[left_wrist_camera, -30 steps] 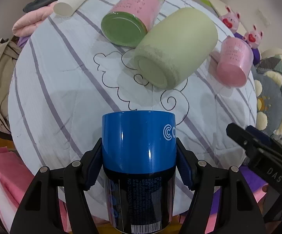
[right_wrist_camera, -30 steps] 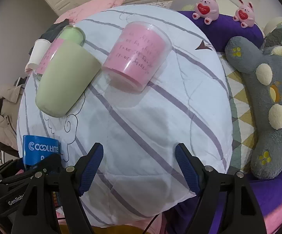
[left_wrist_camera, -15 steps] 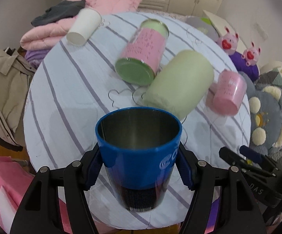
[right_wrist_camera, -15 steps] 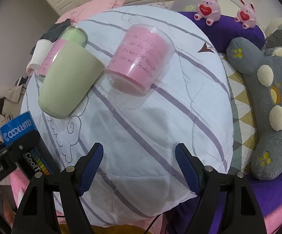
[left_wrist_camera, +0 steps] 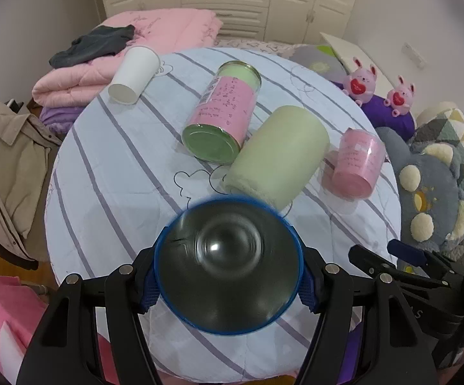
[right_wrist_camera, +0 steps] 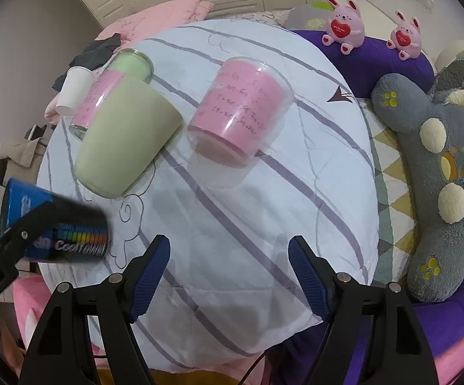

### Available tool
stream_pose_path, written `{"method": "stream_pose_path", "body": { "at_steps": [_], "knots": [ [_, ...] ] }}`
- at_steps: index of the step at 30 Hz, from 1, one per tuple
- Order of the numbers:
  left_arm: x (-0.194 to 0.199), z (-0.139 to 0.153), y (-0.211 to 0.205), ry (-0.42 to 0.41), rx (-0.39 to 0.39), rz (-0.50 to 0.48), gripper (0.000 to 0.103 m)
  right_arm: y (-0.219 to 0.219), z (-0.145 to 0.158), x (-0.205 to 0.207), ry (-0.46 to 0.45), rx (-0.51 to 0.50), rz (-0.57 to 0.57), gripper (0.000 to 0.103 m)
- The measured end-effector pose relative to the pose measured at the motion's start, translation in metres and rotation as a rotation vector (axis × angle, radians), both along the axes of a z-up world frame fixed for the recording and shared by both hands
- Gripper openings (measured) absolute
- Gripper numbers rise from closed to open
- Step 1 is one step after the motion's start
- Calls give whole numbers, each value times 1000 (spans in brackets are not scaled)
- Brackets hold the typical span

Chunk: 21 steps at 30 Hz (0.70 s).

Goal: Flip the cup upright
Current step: 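Set the can upright on the table with the left tool and release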

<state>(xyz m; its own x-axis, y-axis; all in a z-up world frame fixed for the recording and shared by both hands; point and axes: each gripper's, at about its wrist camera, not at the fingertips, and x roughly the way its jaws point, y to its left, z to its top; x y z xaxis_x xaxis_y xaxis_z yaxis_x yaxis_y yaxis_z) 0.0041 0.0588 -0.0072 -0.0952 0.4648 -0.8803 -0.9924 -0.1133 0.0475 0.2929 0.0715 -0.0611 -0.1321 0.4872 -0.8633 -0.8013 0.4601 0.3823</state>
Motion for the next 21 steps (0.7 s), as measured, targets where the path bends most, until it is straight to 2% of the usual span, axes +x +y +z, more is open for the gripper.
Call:
{"method": "stream_pose_path", "body": {
  "at_steps": [5,6,7,9,14,21],
  "knots": [
    [0,-5,-7,6,-6,-10,69,-1,3,-7,-12,2,17,78],
    [0,-4,-8,15,2,-6,75,-1,3,-9,-14,2,20,78],
    [0,-4,-9,24,9,-5,86,-2,3,-10,-17,1,22,78],
    [1,-1,-10,32,37,-4,97,-3,4,-12,-22,-2,24,78],
    [0,4,-8,35,55,-23,98,-6,6,-16,-26,-5,27,78],
    [0,-4,-2,59,33,-33,99,-8,8,-18,-39,-4,27,78]
  ]
}}
